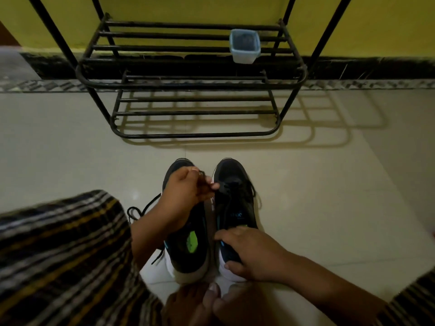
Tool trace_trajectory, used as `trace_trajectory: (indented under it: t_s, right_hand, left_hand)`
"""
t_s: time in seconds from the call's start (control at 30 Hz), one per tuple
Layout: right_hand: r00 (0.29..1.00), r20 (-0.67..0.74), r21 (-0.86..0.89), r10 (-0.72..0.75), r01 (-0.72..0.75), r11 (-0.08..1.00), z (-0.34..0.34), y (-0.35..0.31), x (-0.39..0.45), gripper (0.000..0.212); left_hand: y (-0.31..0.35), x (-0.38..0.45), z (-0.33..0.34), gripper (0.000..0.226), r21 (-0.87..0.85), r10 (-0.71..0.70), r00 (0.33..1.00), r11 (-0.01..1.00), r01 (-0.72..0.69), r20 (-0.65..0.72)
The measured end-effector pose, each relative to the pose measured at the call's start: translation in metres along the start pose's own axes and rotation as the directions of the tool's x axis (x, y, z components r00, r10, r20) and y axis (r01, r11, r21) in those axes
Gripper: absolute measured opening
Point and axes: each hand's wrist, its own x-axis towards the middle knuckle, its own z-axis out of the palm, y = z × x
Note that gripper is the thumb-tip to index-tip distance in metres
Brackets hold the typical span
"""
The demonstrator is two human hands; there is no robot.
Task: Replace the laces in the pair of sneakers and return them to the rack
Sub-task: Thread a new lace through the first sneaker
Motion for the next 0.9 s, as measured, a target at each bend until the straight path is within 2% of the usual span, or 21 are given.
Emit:
trace_trajectory:
  t_s: [0.1, 0.17, 0.23, 0.37, 0.47, 0.57, 0.73, 0.9]
  right_hand:
    - [1.0, 0.011, 0.021, 0.016, -0.017, 1.0, -0.001, -0.003, -0.001, 0.055]
    - [1.0, 0.005, 0.03, 0.023, -0.023, 0.999, -0.001, -0.004, -0.003, 0.056]
    - [0.999, 0.01, 0.021, 0.031, -0.031, 0.999, -0.002, -0.006, -0.004, 0.06]
    - [0.999, 0.022, 0.004, 0.044, -0.044, 0.999, -0.003, -0.008, -0.004, 0.063]
    - [0.998, 0.016, 0.005, 0.055, -0.055, 0.998, -0.003, -0.008, -0.003, 0.061]
    - [0.998, 0.016, 0.004, 0.054, -0.054, 0.999, -0.003, -0.011, -0.003, 0.059]
    - [0.998, 0.029, 0.011, 0.057, -0.058, 0.998, -0.004, -0.012, -0.002, 0.057]
    - [0.998, 0.028, 0.009, 0.052, -0.052, 0.999, -0.001, -0.007, 0.002, 0.057]
  left_hand:
    - [0.0, -0.012, -0.009, 0.026, -0.059, -0.001, 1.0, 0.998, 0.0, -0.021]
    - [-0.007, -0.02, -0.02, 0.023, 0.063, -0.002, 0.998, 0.998, 0.006, -0.061]
    - [-0.017, -0.029, -0.032, 0.027, 0.265, 0.03, 0.993, 0.964, 0.0, -0.11]
    - [-0.029, -0.046, -0.054, 0.026, 0.577, 0.197, 0.966, 0.814, -0.065, -0.17]
    - [-0.035, -0.056, -0.071, 0.022, 0.682, 0.304, 0.931, 0.726, -0.089, -0.202]
    - [-0.046, -0.062, -0.097, 0.022, 0.824, 0.375, 0.903, 0.565, -0.042, -0.211]
    - [-0.064, -0.05, -0.122, 0.02, 0.861, 0.289, 0.921, 0.501, 0.088, -0.262]
    - [-0.072, -0.04, -0.111, 0.019, 0.893, 0.223, 0.965, 0.45, 0.023, -0.137]
